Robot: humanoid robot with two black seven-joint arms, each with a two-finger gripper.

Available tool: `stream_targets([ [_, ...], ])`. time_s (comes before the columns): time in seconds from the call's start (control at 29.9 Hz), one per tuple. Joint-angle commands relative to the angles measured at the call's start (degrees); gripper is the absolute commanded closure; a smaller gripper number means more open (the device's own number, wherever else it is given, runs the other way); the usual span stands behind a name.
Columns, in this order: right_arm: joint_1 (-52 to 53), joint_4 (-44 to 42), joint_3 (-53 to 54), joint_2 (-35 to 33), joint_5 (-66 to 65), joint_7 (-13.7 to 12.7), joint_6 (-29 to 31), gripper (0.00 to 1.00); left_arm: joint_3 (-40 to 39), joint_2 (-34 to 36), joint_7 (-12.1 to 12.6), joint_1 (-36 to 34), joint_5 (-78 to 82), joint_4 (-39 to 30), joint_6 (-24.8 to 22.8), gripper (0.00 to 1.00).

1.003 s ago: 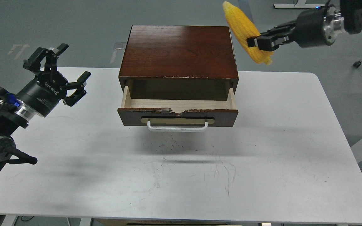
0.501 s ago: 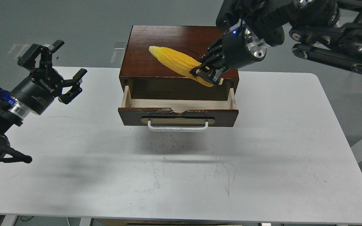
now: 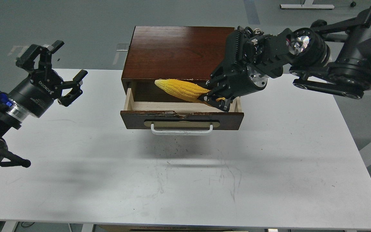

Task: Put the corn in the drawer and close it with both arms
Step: 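Lower the corn cob into the open drawer with the right gripper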

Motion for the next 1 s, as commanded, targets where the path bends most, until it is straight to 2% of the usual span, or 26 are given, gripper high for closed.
stream_targets([
  [0.0, -1.3, -1.5, -0.1, 1.1, -0.9, 0.0, -0.1, 0.91, 0.0, 0.0, 0.0, 0.1, 0.0, 0.0, 0.0, 0.00],
  [0.1, -2.1, -2.9, -0.1, 2.5, -0.9, 0.0, -0.2, 0.88, 0.0, 0.0, 0.0, 0.1, 0.0, 0.0, 0.0, 0.00],
  [0.2, -2.5, -3.7, 0.0, 3.8, -0.9, 0.0, -0.2, 0.79, 0.0, 0.0, 0.0, 0.1, 0.0, 0.0, 0.0, 0.00],
  [0.23, -2.6, -3.8, -0.1, 4.2, -0.8, 0.0, -0.2, 0.72, 0.0, 0.1, 0.0, 0.1, 0.0, 0.0, 0.0, 0.00],
  [0.3, -2.6, -3.8, -0.1, 4.5, -0.8, 0.0, -0.2, 0.69, 0.0, 0.1, 0.0, 0.1, 0.0, 0.0, 0.0, 0.00],
  [0.4, -3.3, -4.2, 0.0, 4.6, -0.8, 0.0, -0.2, 0.56, 0.0, 0.1, 0.0, 0.3, 0.0, 0.0, 0.0, 0.00],
  [0.57, -3.3, -4.5, 0.0, 4.5, -0.6, 0.0, -0.2, 0.46, 0.1, 0.0, 0.0, 0.5, 0.0, 0.0, 0.0, 0.00],
  [0.64, -3.2, -4.4, 0.0, 4.2, -0.5, 0.0, -0.2, 0.39, 0.1, 0.0, -0.1, 0.5, 0.0, 0.0, 0.0, 0.00],
  [0.97, -1.6, -4.1, 0.3, 4.0, 0.3, 0.0, -0.3, 0.32, 0.1, 0.0, 0.0, 0.5, 0.0, 0.0, 0.0, 0.00],
])
